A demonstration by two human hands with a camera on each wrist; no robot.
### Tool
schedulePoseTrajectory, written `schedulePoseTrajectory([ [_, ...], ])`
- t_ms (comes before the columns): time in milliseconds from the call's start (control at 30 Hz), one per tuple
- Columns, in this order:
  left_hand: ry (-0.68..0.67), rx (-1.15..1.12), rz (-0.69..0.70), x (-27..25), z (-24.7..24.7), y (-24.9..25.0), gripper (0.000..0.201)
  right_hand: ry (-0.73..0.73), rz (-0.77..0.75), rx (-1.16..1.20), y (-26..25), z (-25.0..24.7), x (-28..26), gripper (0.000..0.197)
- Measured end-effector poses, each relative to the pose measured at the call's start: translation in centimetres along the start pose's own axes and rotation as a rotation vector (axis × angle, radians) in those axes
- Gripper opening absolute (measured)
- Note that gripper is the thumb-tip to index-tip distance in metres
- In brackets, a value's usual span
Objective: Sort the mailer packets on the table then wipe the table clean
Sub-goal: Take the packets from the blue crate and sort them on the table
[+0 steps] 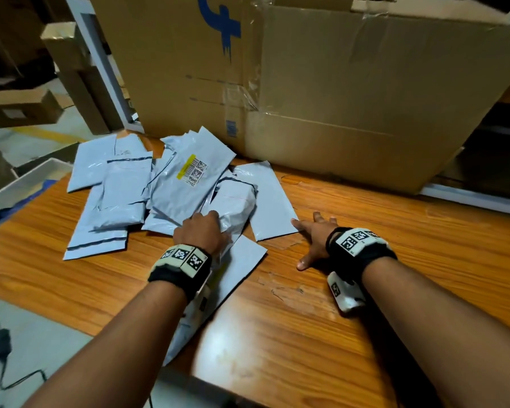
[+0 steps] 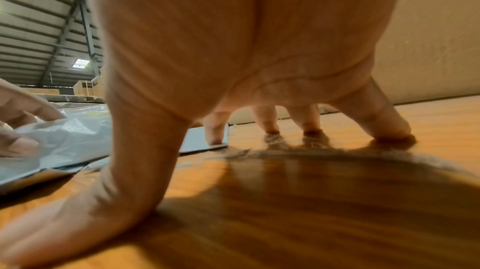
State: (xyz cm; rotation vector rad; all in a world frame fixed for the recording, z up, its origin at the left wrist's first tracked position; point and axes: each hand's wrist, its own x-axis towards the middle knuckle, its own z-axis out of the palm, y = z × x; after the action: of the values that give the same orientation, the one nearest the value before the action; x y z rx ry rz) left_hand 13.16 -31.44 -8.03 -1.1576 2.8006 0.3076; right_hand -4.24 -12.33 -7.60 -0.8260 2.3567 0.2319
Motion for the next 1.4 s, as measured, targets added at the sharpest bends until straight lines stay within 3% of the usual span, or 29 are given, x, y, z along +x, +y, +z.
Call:
schedulePoseTrajectory([
  [133,-0.084,-0.018,-0.008,1.2,0.1,-0.5,0.052,-0.013,0.005,-0.055,-0.8,-1.3,-0.2,0.114],
  [300,-0.127,-0.022,0.063,2.2,-1.0,-0.4,0.065,0.214,-0.122,0.022,-5.0,-2.3,1.2,0.079],
  [400,-0.148,0.041,0.107,2.5,-1.1,0.0,0.061,0.14,-0.16,-0.052,-6.8,-1.6,1.7,0.068],
  [600,-0.188,0.042,0.109,3.6,-1.7,0.4,0.061,0.123,-0.117,-0.094,-4.8,-1.2,1.8,0.065],
  [767,-0.203,-0.008,0.137,5.4,-2.5,2.0,0.081,0.059,-0.031,-0.154,-2.9,-1.7,0.8,0.066],
  [833,-0.199,-0.04,0.171,6.1,-2.4,2.9,0.091,0.119,-0.014,-0.123,-3.5,-2.8,1.0,0.062],
  [933,-0.237,-0.039,0.202,6.5,-2.1,3.9,0.093,0.205,0.001,0.014,-4.5,-3.5,2.2,0.076],
  [1067,-0.269,0.037,0.218,6.6,-1.7,4.5,0.088,0.166,0.037,0.068,-5.3,-2.7,3.5,0.093],
  [1300,-0.212,-0.012,0.225,6.8,-2.4,4.2,0.062,0.237,0.023,0.031,-4.0,-3.2,3.8,0.063],
  [1400,-0.167,-0.1,0.215,6.6,-3.0,4.1,0.065,0.263,0.051,0.075,-2.9,-3.3,3.4,0.055],
])
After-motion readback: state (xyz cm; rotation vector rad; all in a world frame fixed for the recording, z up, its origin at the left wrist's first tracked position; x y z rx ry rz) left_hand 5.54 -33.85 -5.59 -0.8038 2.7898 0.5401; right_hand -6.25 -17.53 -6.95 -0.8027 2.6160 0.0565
